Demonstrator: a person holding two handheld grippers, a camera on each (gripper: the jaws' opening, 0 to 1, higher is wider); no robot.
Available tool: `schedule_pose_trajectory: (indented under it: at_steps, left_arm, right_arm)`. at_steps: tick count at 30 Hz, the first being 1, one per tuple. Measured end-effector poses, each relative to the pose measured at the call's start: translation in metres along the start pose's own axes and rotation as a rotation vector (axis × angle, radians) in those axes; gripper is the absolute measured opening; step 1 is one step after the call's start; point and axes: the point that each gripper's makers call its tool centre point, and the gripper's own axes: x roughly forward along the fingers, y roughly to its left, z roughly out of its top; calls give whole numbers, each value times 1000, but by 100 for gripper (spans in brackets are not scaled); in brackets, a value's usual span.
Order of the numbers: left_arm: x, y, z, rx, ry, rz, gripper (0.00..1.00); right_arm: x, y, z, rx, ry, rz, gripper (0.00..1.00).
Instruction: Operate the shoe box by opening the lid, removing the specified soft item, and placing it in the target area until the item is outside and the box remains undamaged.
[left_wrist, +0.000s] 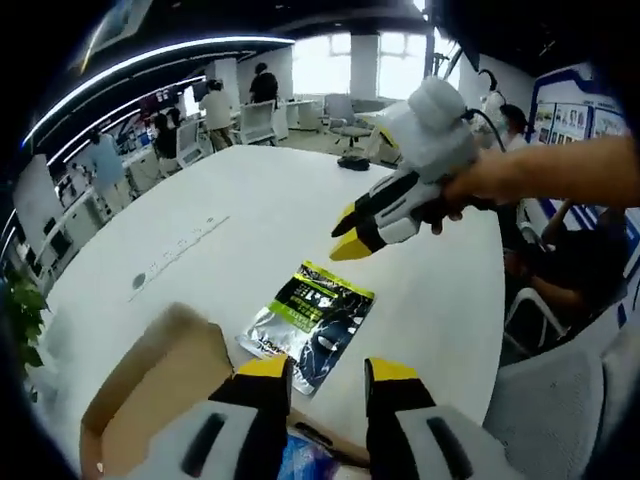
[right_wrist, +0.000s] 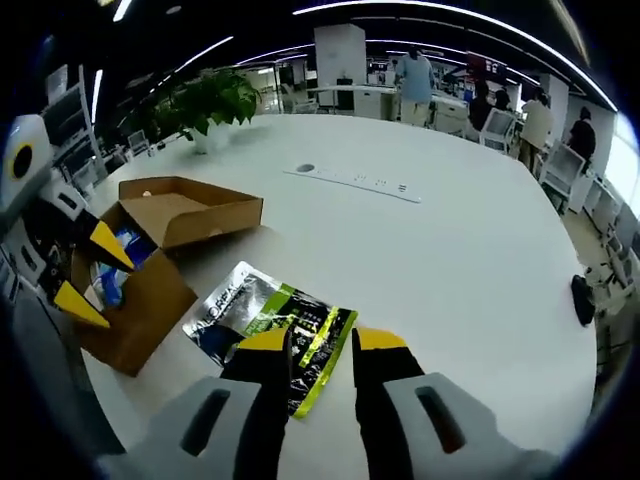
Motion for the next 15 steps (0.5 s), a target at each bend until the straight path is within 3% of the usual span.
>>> schedule_pose_trajectory:
  at_steps: [15]
  left_arm:
    - [-43,9,-15,-100,-112,9,48]
  right_arm:
    - [-24,42,16,-35,-29,48,34]
